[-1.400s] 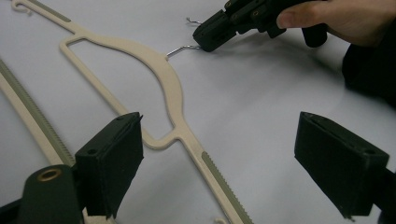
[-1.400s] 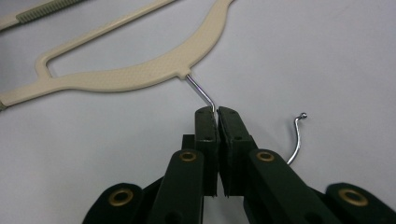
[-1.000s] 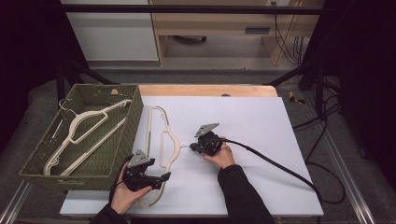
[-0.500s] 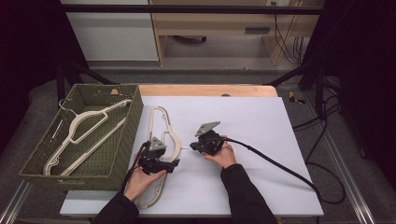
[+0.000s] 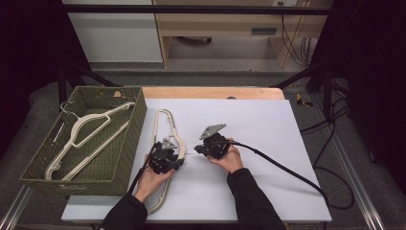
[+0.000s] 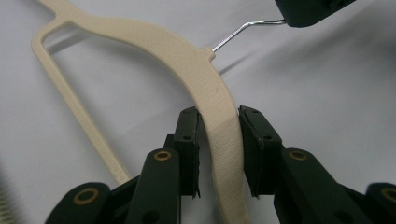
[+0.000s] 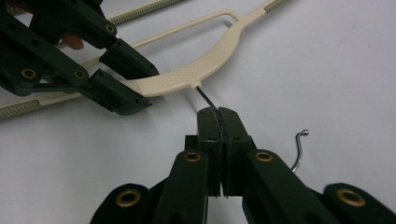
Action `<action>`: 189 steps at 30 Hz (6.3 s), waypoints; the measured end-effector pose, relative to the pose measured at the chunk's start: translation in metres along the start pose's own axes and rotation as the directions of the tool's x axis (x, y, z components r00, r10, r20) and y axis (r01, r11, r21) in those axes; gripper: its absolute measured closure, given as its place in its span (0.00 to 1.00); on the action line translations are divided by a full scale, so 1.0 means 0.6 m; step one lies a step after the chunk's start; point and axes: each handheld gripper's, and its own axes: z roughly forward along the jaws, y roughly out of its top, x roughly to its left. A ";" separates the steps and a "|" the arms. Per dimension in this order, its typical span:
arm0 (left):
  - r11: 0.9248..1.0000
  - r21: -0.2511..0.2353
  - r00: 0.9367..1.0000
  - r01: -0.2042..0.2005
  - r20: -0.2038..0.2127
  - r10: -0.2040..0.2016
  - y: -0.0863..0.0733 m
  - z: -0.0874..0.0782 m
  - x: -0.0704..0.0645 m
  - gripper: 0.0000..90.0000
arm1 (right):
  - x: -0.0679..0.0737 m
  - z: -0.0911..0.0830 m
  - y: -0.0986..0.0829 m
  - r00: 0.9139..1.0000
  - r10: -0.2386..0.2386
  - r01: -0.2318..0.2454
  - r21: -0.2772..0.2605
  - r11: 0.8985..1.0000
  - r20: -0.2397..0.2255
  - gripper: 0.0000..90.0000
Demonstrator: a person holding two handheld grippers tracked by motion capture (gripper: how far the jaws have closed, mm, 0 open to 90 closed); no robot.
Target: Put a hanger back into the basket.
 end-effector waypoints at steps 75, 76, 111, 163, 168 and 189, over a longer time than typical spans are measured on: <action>0.998 0.028 0.990 0.058 -0.131 -0.053 -0.057 -0.119 -0.082 0.89 | 0.080 -0.155 0.025 0.998 -0.025 0.039 -0.244 0.969 0.059 0.69; 0.998 0.026 0.990 0.057 -0.133 -0.053 -0.056 -0.121 -0.082 0.89 | 0.082 -0.169 0.025 0.998 -0.021 0.034 -0.270 0.962 0.052 0.67; 0.970 -0.241 0.984 0.038 -0.158 -0.077 -0.035 -0.247 -0.033 0.95 | 0.019 -0.294 -0.191 0.935 0.332 -0.263 -0.382 0.886 0.124 0.19; 0.885 -0.462 0.992 0.051 -0.075 -0.097 -0.034 -0.468 0.289 0.95 | 0.013 -0.325 -0.192 0.927 0.336 -0.235 -0.443 0.865 0.165 0.06; 0.897 -0.436 0.991 0.068 -0.078 -0.113 -0.060 -0.470 0.314 0.95 | 0.013 -0.324 -0.192 0.927 0.336 -0.234 -0.442 0.866 0.167 0.06; 0.927 -0.344 0.985 0.146 -0.036 -0.169 -0.124 -0.458 0.341 0.95 | 0.013 -0.322 -0.192 0.926 0.338 -0.237 -0.436 0.868 0.168 0.06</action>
